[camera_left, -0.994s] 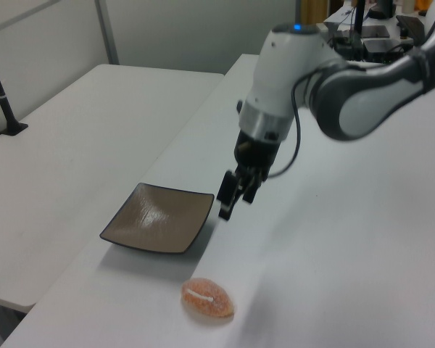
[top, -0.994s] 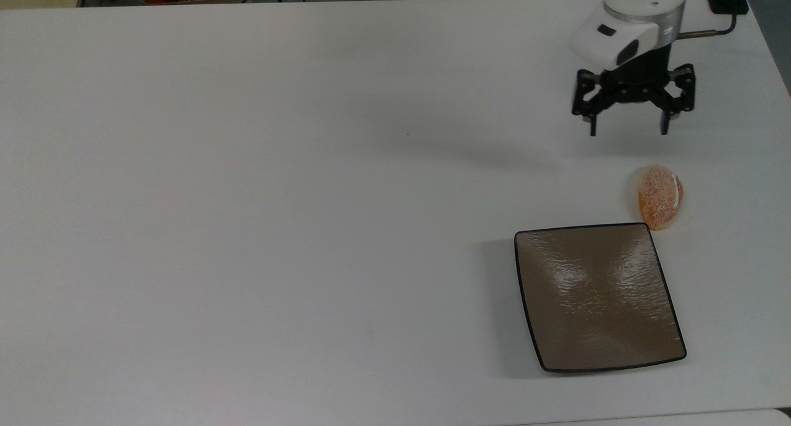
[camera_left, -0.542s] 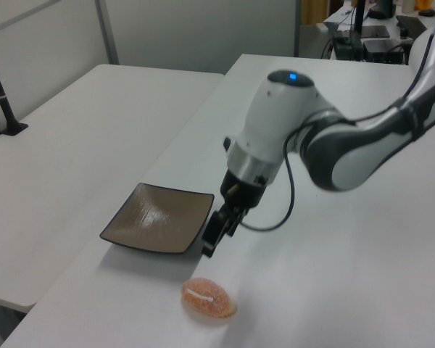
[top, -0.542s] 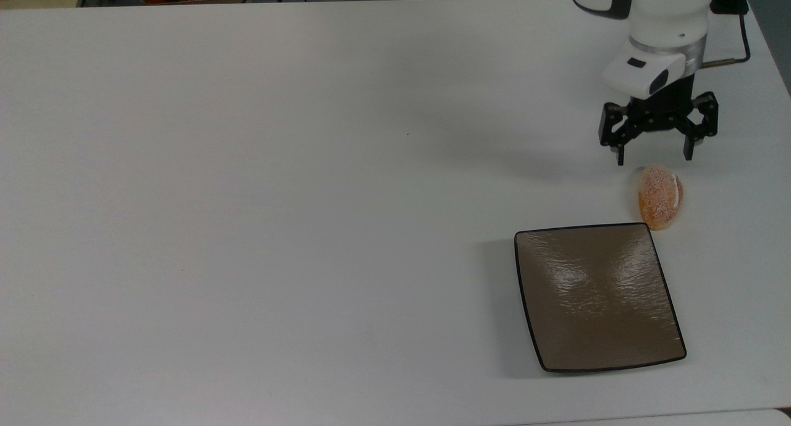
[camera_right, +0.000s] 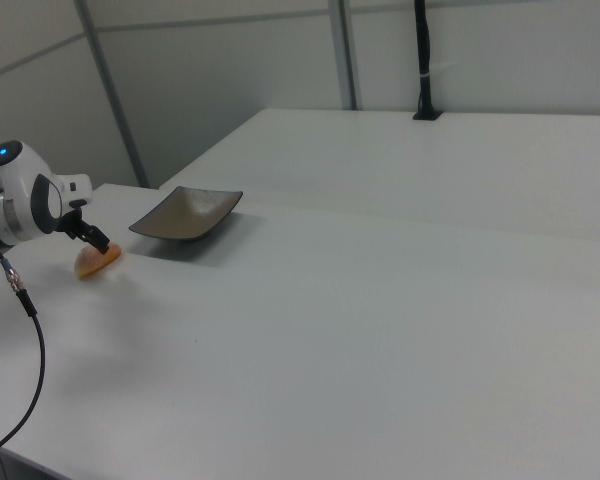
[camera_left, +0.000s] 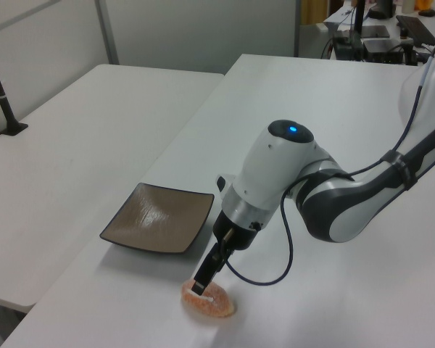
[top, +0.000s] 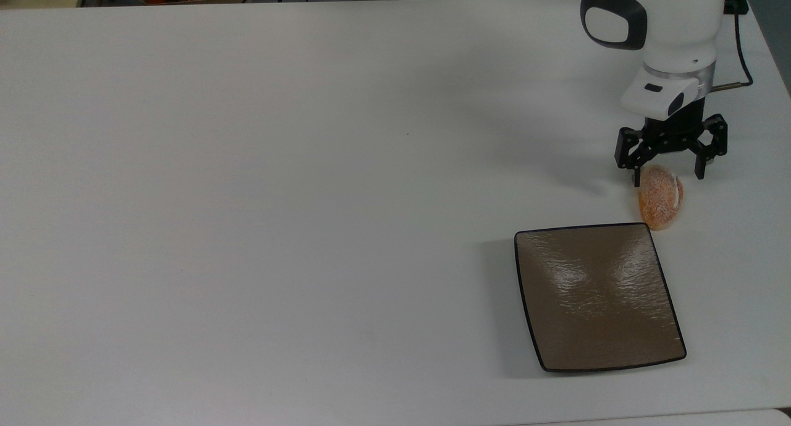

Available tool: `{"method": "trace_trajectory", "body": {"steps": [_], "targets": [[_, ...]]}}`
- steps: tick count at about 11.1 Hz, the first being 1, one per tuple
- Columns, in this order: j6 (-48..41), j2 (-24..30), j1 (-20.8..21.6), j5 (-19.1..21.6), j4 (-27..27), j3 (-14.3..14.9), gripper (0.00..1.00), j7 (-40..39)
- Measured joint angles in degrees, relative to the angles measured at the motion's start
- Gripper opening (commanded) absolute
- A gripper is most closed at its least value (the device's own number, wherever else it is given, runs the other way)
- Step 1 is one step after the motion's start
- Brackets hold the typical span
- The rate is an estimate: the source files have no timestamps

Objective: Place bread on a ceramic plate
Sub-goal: 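Lower the gripper around the bread roll and close on it, then lift the bread roll and carry it over the brown square plate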

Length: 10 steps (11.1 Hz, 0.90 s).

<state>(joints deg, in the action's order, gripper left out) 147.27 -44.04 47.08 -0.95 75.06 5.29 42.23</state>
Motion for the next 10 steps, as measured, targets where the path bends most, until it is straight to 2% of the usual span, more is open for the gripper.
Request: {"method": "trace_trajectory", "body": {"steps": [1,2,3,4,6,10], "targets": [[0.1,-0.6,0.1,-0.4,-0.2,0.0,1.0,0.0],[0.1,-1.3,0.4,-1.2,-0.2,0.0,0.79,0.0],[0.2,-2.0,0.7,-2.3,-0.2,0.0,0.51,0.6],[0.4,-2.7,1.1,-4.3,-0.3,0.0,0.35,2.1],[0.6,-3.2,1.3,-7.2,-0.7,0.0,0.29,5.0],[0.6,-3.2,1.3,-9.2,-1.3,0.4,0.28,8.3]]}}
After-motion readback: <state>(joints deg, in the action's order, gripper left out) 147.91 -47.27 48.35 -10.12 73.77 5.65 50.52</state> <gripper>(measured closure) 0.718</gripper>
